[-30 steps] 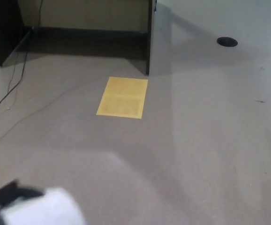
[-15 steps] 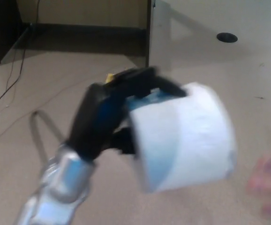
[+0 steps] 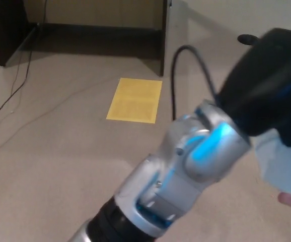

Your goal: A person is holding a toilet paper roll and the robot extends its left hand to grab the roll by inserting its thumb into the gap in the middle and brings its hand down by its side. Then it extends its arm again to hand the toilet paper roll back to the person.

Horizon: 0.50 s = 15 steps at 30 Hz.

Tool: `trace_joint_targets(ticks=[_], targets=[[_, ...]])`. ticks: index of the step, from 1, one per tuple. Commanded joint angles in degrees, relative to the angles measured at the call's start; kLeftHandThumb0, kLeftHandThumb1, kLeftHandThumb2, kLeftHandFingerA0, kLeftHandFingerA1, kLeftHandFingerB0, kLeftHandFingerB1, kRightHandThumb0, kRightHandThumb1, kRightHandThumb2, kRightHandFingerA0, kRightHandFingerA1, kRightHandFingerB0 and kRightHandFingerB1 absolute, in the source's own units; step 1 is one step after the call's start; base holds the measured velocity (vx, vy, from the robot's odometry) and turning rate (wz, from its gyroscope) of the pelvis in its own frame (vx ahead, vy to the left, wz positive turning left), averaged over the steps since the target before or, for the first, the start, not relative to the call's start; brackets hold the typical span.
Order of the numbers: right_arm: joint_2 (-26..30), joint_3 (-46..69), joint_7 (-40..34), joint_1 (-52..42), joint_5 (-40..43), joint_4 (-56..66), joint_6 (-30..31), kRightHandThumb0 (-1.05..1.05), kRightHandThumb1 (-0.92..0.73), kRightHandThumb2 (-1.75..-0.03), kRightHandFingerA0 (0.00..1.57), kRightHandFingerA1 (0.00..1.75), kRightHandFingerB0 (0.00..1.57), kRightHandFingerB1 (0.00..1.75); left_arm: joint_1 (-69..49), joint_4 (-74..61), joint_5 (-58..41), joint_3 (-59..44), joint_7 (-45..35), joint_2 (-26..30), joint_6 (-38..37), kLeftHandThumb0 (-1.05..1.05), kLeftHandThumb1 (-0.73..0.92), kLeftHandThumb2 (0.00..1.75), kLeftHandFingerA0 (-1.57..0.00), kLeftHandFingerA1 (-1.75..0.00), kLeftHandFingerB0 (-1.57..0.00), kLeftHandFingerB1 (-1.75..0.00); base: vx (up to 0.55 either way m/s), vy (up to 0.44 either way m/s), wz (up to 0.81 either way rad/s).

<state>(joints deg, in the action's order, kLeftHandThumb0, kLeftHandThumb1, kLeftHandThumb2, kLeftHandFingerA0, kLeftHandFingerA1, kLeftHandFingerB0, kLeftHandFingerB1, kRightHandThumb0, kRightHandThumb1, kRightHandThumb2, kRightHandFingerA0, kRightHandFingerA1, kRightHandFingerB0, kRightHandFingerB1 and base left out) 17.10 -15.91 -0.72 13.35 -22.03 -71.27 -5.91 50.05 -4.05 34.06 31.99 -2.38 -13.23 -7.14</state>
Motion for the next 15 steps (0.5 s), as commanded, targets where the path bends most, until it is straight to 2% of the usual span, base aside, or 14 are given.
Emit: trace_joint_targets(ticks=[1,2,3,4,5,6,7,8,9,10,11,14,15], targets=[[0.8,-0.2,1.5,-0.1,-0.2,0.3,0.8,-0.46,-0.57,-0.90,0.59,0.68,0.39,0.53,1.3,-0.9,5.3,5.4,-0.1,-5.8,5.5,-0.25,0.79,0.66,-0.81,-1.68,-0.71,-1.13,0.00,0.000,0.00],[0.8,-0.4,1.6,0.1,-0.4,0.3,0.7,-0.41,-0.72,-0.62,0.63,0.58,0.47,0.40,0.8,-1.4,5.0,5.6,-0.5,-5.7,6.1,-0.31,0.77,0.66,-0.74,-1.60,-0.67,-0.65,0.00,0.000,0.00],[0.7,-0.7,1.7,0.3,-0.6,0.3,0.6,-0.41,-0.72,-0.62,0.63,0.58,0.47,0.40,0.4,-2.0,4.6,5.8,-1.0,-5.5,6.9,-0.31,0.77,0.66,-0.74,-1.60,-0.67,-0.65,0.00,0.000,0.00],[0.5,-0.2,2.6,0.7,0.1,0.3,1.0,-0.41,-0.71,-0.61,0.60,0.54,0.47,0.40,-1.3,-4.8,5.5,6.7,-5.3,-4.3,11.9,-0.60,0.61,0.61,-0.22,-0.38,-0.10,-0.24,0.00,0.000,0.00],[0.4,-0.1,2.7,0.9,0.2,0.2,1.1,-0.41,-0.71,-0.61,0.60,0.54,0.47,0.40,-1.4,-5.4,5.6,6.9,-5.9,-4.1,12.8,-0.60,0.61,0.61,-0.22,-0.38,-0.10,-0.24,0.00,0.000,0.00],[0.4,0.0,3.0,1.1,0.3,0.1,1.0,-0.40,-0.72,-0.61,0.57,0.51,0.47,0.40,-1.9,-6.6,6.3,7.2,-7.9,-2.9,14.6,-0.76,0.43,0.75,0.00,-0.12,0.00,-0.04,0.00,0.000,0.00],[0.4,0.1,3.2,1.3,0.5,0.0,1.0,-0.45,-0.57,-0.89,0.49,0.61,0.39,0.53,-2.1,-7.7,6.7,7.3,-9.6,-2.1,16.0,-0.83,0.48,0.84,0.00,-0.03,0.00,-0.03,0.00,0.000,0.00],[0.4,0.2,3.3,1.4,0.5,-0.1,1.1,-0.45,-0.57,-0.89,0.49,0.61,0.39,0.53,-2.1,-8.5,6.8,7.3,-10.9,-1.7,17.1,-0.83,0.48,0.84,0.00,-0.03,0.00,-0.03,0.00,0.000,0.00],[0.5,0.2,3.5,1.5,0.5,-0.2,1.0,-0.39,-0.72,-0.61,0.56,0.51,0.45,0.39,-2.4,-9.0,6.4,7.1,-11.5,-0.9,17.3,-0.84,0.49,0.84,0.00,0.00,0.00,0.00,0.00,0.000,0.00],[0.5,0.1,3.7,1.7,0.4,-0.4,1.1,-0.40,-0.71,-0.61,0.57,0.52,0.45,0.39,-2.8,-10.0,6.1,6.8,-12.2,-0.1,17.7,-0.79,0.52,0.57,0.00,0.00,0.00,0.00,0.00,0.000,0.00],[0.5,0.1,3.7,1.8,0.4,-0.3,1.1,-0.40,-0.71,-0.61,0.60,0.58,0.45,0.40,-3.0,-10.3,6.2,6.6,-12.3,0.3,17.9,-0.81,0.53,0.57,0.00,0.00,0.00,0.00,0.00,0.000,0.00],[0.5,-0.1,4.4,2.3,0.2,-0.4,1.1,-0.41,-0.71,-0.61,0.61,0.58,0.46,0.41,-3.5,-11.1,6.3,5.5,-12.8,2.0,17.4,-0.84,0.54,0.57,0.00,0.00,0.00,0.00,0.00,0.000,0.00],[0.5,-0.3,4.4,2.6,0.0,-0.5,1.2,-0.41,-0.71,-0.61,0.62,0.61,0.48,0.41,-3.5,-12.0,5.7,4.6,-14.3,3.0,17.8,-0.83,0.42,0.78,0.00,0.00,0.00,0.00,0.00,0.000,0.00]])
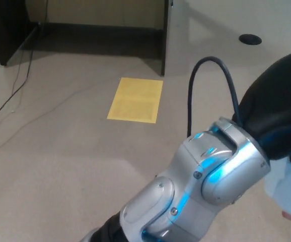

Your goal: A person is holding a toilet paper roll and the robot extends its left hand to grab the roll by inserting its thumb into the gap in the middle and brings its hand down by its side. Then it extends its arm again to hand the toilet paper roll back to the person.

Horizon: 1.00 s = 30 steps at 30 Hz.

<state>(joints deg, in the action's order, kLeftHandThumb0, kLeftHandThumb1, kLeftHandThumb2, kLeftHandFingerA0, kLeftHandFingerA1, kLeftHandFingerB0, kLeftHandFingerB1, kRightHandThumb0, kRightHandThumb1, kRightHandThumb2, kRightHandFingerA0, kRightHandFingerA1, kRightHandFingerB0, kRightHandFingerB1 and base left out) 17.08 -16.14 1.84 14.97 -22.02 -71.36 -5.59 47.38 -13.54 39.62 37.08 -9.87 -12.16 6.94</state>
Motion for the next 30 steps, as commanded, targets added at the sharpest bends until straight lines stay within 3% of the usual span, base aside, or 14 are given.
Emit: trace_joint_targets(ticks=[1,7,15,19,20,21,23,24,25,26,27,28,29,30], targets=[[0.4,0.0,1.7,1.0,0.0,-0.5,0.8,-0.41,-0.71,-0.61,0.62,0.61,0.48,0.41,-0.8,-3.0,-0.2,-0.9,-7.6,2.4,4.2,-0.83,0.42,0.78,0.00,0.00,0.00,0.00,0.00,0.000,0.00],[0.6,-1.3,1.2,1.4,-1.2,-0.5,1.0,-0.42,-0.71,-0.62,0.71,0.66,0.51,0.41,-2.6,-6.0,-4.2,-5.9,-9.8,4.5,5.3,-0.80,0.46,0.85,0.00,-0.01,0.00,0.00,0.00,0.000,0.00],[0.4,-1.6,2.1,2.0,-0.7,-0.8,0.9,-0.42,-0.71,-0.61,0.63,0.61,0.48,0.42,-1.0,-10.7,-14.5,-16.9,-20.2,10.6,10.1,-0.76,0.45,0.81,0.00,-0.01,0.00,0.00,0.00,0.000,0.00],[0.3,-1.2,2.1,2.6,-0.4,-1.1,1.2,-0.41,-0.72,-0.61,0.59,0.58,0.42,0.39,-0.4,-9.3,-25.9,-24.8,-23.7,12.1,10.4,-0.53,0.32,0.76,0.00,-0.19,0.00,-0.15,0.00,0.000,0.00],[0.4,-0.9,2.3,2.3,-0.1,-1.1,1.1,-0.46,-0.56,-0.88,0.52,0.65,0.36,0.52,-0.3,-9.2,-28.1,-26.8,-25.1,13.5,10.5,-0.54,0.32,0.77,0.00,-0.16,0.00,-0.15,0.00,0.000,0.00],[0.4,-0.9,2.3,2.1,0.0,-1.1,1.1,-0.42,-0.71,-0.62,0.58,0.59,0.45,0.40,-0.5,-9.5,-29.5,-27.9,-26.2,14.3,11.0,-0.55,0.33,0.75,0.00,-0.13,0.00,-0.13,0.00,0.000,0.00],[0.6,-1.1,1.9,1.9,-0.4,-1.2,1.3,-0.43,-0.71,-0.62,0.58,0.58,0.44,0.39,-0.9,-9.9,-31.4,-29.6,-27.7,15.8,11.6,-0.51,0.31,0.75,0.00,-0.20,0.00,-0.17,0.00,0.000,0.00],[0.6,-1.2,1.8,2.2,-0.5,-1.3,1.7,-0.47,-0.56,-0.91,0.59,0.70,0.36,0.53,-1.3,-10.7,-30.5,-30.6,-27.8,17.6,11.6,-0.48,0.31,0.76,-0.04,-0.43,0.00,-0.23,0.00,0.000,0.00],[0.6,-1.3,2.1,2.1,-0.5,-1.3,1.3,-0.47,-0.57,-0.90,0.57,0.68,0.38,0.54,-1.5,-11.4,-31.4,-31.7,-28.9,18.8,13.4,-0.61,0.30,0.62,-0.11,-0.37,-0.05,-0.15,0.00,0.000,0.00],[0.8,-1.3,2.0,1.5,-0.5,-1.2,0.8,-0.46,-0.56,-0.90,0.58,0.68,0.39,0.54,-2.2,-12.2,-33.1,-33.2,-30.3,20.1,14.4,-0.61,0.34,0.67,-0.07,-0.37,-0.07,-0.16,0.00,0.000,0.00],[0.8,-1.2,2.0,1.3,-0.4,-1.2,0.8,-0.42,-0.71,-0.61,0.64,0.62,0.48,0.41,-2.4,-12.4,-34.0,-33.8,-30.8,20.7,15.0,-0.60,0.39,0.54,-0.09,-0.30,-0.03,-0.24,0.00,0.000,0.00],[0.7,-1.2,2.0,1.2,-0.3,-1.1,0.9,-0.43,-0.72,-0.61,0.66,0.63,0.49,0.41,-3.0,-13.1,-35.3,-35.1,-31.5,21.8,15.8,-0.48,0.31,0.75,-0.01,-0.41,-0.02,-0.29,0.00,0.000,0.00],[0.8,-1.4,1.8,1.1,-0.6,-1.1,0.8,-0.43,-0.72,-0.61,0.66,0.63,0.49,0.41,-3.6,-13.6,-35.9,-36.1,-31.6,22.5,16.1,-0.48,0.31,0.75,-0.01,-0.41,-0.02,-0.29,0.00,0.000,0.00],[0.6,-1.0,1.9,0.8,-0.2,-1.2,0.9,-0.41,-0.72,-0.61,0.68,0.69,0.44,0.39,-5.4,-14.7,-35.4,-37.5,-31.8,24.5,16.1,-0.31,0.11,0.76,0.00,-0.48,0.00,-0.48,0.00,0.000,0.00]])
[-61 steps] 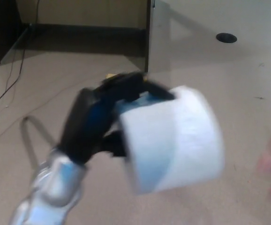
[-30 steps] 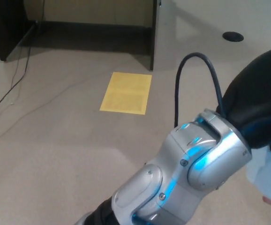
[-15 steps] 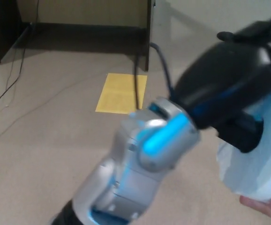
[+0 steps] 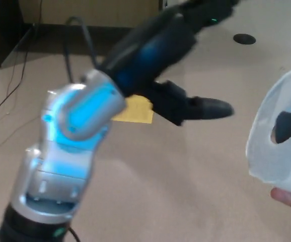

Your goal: A person is holding a toilet paper roll and the robot extends its left hand to grab the roll by inserting its thumb into the gap in the middle and brings its hand down by its side. Then it extends its arm again to hand the toilet paper roll back to the person.

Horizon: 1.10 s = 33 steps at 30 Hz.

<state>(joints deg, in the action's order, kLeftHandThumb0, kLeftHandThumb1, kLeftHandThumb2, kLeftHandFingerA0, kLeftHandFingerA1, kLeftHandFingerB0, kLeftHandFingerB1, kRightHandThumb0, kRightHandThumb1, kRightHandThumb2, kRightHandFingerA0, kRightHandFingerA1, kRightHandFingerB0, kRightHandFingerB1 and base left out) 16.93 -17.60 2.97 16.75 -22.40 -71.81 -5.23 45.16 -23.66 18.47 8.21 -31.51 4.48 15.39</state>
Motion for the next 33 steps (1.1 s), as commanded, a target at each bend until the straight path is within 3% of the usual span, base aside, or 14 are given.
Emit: trace_joint_targets(ticks=[1,3,4,6,7,8,13,18,20,21,23,27,32,33], targets=[[0.8,0.5,0.8,-1.0,0.3,-0.7,0.6,-0.41,-0.72,-0.61,0.68,0.69,0.44,0.39,-3.5,-4.9,-14.9,-9.0,-10.4,8.3,8.1,-0.31,0.11,0.76,0.00,-0.48,0.00,-0.48,0.00,0.000,0.00],[0.7,0.8,1.0,-1.1,0.5,-0.7,0.6,-0.45,-0.58,-0.90,0.57,0.67,0.37,0.53,-6.7,-6.6,-17.8,-12.0,-11.1,9.6,10.4,-0.29,0.12,0.76,0.00,-0.48,0.00,-0.49,0.00,0.000,0.00],[0.8,0.9,0.9,-1.1,0.6,-0.6,0.5,-0.40,-0.72,-0.62,0.57,0.53,0.42,0.38,-8.2,-6.8,-19.1,-13.1,-11.2,9.9,10.2,-0.54,0.38,0.53,-0.14,-0.31,-0.08,-0.23,0.00,0.000,0.00],[0.9,1.3,1.0,-1.2,1.0,-0.5,0.7,-0.45,-0.59,-0.88,0.51,0.62,0.36,0.51,-13.0,-6.7,-22.5,-16.1,-11.7,9.9,8.5,-0.47,0.33,0.73,-0.04,-0.41,-0.01,-0.26,0.00,0.000,0.00],[1.0,1.3,1.3,-1.3,1.0,-0.4,0.5,-0.40,-0.73,-0.61,0.55,0.50,0.40,0.37,-20.9,-7.3,-24.6,-19.9,-11.5,9.1,6.4,-0.45,0.31,0.74,-0.07,-0.44,0.00,-0.31,0.00,0.000,0.00],[1.3,1.3,1.3,-1.7,1.0,-0.1,0.3,-0.45,-0.59,-0.90,0.55,0.66,0.35,0.52,-25.9,-7.7,-24.9,-21.4,-11.1,8.6,4.0,-0.53,0.39,0.54,-0.14,-0.33,-0.07,-0.22,0.00,0.000,0.00],[2.0,2.0,1.2,-1.7,1.5,-0.4,0.3,-0.40,-0.73,-0.62,0.61,0.58,0.46,0.40,-43.6,-3.8,-24.7,-26.6,-10.1,6.6,-4.5,-0.39,0.29,0.72,-0.09,-0.46,0.00,-0.36,0.00,0.000,0.00],[1.8,2.0,1.6,-0.6,1.5,-0.4,0.9,-0.40,-0.74,-0.62,0.57,0.52,0.45,0.40,-57.4,17.8,-15.7,-31.1,0.7,5.8,-27.5,-0.24,0.23,0.80,-0.03,-0.49,0.00,-0.47,0.00,0.000,0.00],[1.8,2.0,1.3,-0.9,1.3,-0.5,0.6,-0.46,-0.58,-0.90,0.57,0.68,0.37,0.53,-58.9,24.7,-13.9,-31.6,4.3,6.1,-33.0,-0.23,0.23,0.79,-0.03,-0.50,0.00,-0.47,0.00,0.000,0.00],[1.7,1.7,0.9,-0.9,1.0,-0.5,0.6,-0.41,-0.73,-0.62,0.69,0.70,0.44,0.39,-59.6,30.4,-13.2,-32.2,7.6,5.6,-34.7,-0.37,0.38,0.51,-0.21,-0.36,-0.16,-0.27,0.00,0.000,0.00],[1.7,1.7,0.7,-1.1,0.9,-0.6,0.6,-0.42,-0.73,-0.61,0.65,0.67,0.43,0.39,-61.7,37.9,-8.3,-30.6,14.0,7.8,-38.3,-0.26,0.26,0.82,-0.01,-0.48,0.00,-0.48,0.00,0.000,0.00],[1.6,2.0,0.9,-1.1,1.4,-0.8,0.7,-0.40,-0.73,-0.62,0.60,0.59,0.45,0.39,-61.9,49.2,-6.8,-29.8,19.4,9.3,-44.2,-0.43,0.39,0.59,-0.18,-0.38,-0.11,-0.31,0.00,0.000,0.00],[1.2,2.2,0.9,-0.9,1.6,-0.7,0.6,-0.40,-0.73,-0.62,0.57,0.53,0.44,0.39,-61.4,60.5,-3.0,-26.4,26.8,13.0,-42.8,-0.20,0.31,0.85,-0.08,-0.51,-0.06,-0.49,0.00,0.000,0.00],[1.2,2.1,0.7,-0.9,1.4,-0.8,0.6,-0.41,-0.73,-0.62,0.58,0.52,0.45,0.40,-61.0,61.4,-4.6,-27.0,25.5,12.7,-43.7,-0.35,0.41,0.58,-0.19,-0.38,-0.16,-0.31,0.00,0.000,0.00]])
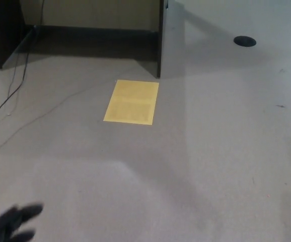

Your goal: A person is holding a toilet paper roll and the robot extends its left hand to grab the roll by inserting its thumb into the gap in the middle and brings its hand down by its side. Then it extends its arm again to hand the toilet paper roll back to the person.

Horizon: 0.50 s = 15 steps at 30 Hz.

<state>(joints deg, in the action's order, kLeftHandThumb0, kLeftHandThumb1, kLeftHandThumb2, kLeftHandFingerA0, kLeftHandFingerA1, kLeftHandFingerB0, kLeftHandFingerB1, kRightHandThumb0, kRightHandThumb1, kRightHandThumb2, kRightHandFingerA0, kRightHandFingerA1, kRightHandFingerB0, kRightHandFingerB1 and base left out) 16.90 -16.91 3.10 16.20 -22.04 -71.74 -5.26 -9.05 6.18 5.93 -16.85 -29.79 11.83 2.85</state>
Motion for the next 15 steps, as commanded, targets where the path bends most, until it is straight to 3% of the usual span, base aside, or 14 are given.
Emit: trace_joint_targets(ticks=[1,6,7,8,15], targets=[[1.4,1.6,0.7,-0.1,1.2,-0.8,0.6,-0.41,-0.73,-0.62,0.61,0.58,0.46,0.41,-6.1,31.0,7.6,-1.9,23.5,5.4,-30.4,-0.21,0.29,0.84,-0.08,-0.51,-0.07,-0.49,0.00,0.000,0.00],[1.6,0.8,0.3,0.2,0.2,-0.9,0.9,-0.41,-0.73,-0.62,0.63,0.57,0.46,0.40,-4.2,34.7,5.1,-1.6,22.2,5.6,-29.0,-0.20,0.28,0.84,-0.09,-0.51,-0.07,-0.49,0.00,0.000,0.00],[1.6,0.8,0.3,0.0,0.3,-0.9,0.8,-0.47,-0.58,-0.91,0.61,0.69,0.39,0.54,-4.2,34.9,4.8,-1.4,22.0,5.7,-29.1,-0.20,0.29,0.84,-0.10,-0.52,-0.08,-0.49,0.00,0.000,0.00],[1.5,0.8,0.4,-0.1,0.4,-0.9,0.9,-0.41,-0.72,-0.61,0.65,0.62,0.44,0.39,-4.3,35.2,4.8,-1.1,22.2,5.8,-29.1,-0.20,0.29,0.84,-0.10,-0.51,-0.08,-0.49,0.00,0.000,0.00],[1.5,1.0,0.8,-0.1,0.6,-0.9,1.0,-0.41,-0.73,-0.62,0.59,0.56,0.47,0.40,-2.7,39.3,3.9,-0.1,23.7,6.5,-31.1,-0.19,0.28,0.83,-0.10,-0.52,-0.08,-0.50,0.00,0.000,0.00]])
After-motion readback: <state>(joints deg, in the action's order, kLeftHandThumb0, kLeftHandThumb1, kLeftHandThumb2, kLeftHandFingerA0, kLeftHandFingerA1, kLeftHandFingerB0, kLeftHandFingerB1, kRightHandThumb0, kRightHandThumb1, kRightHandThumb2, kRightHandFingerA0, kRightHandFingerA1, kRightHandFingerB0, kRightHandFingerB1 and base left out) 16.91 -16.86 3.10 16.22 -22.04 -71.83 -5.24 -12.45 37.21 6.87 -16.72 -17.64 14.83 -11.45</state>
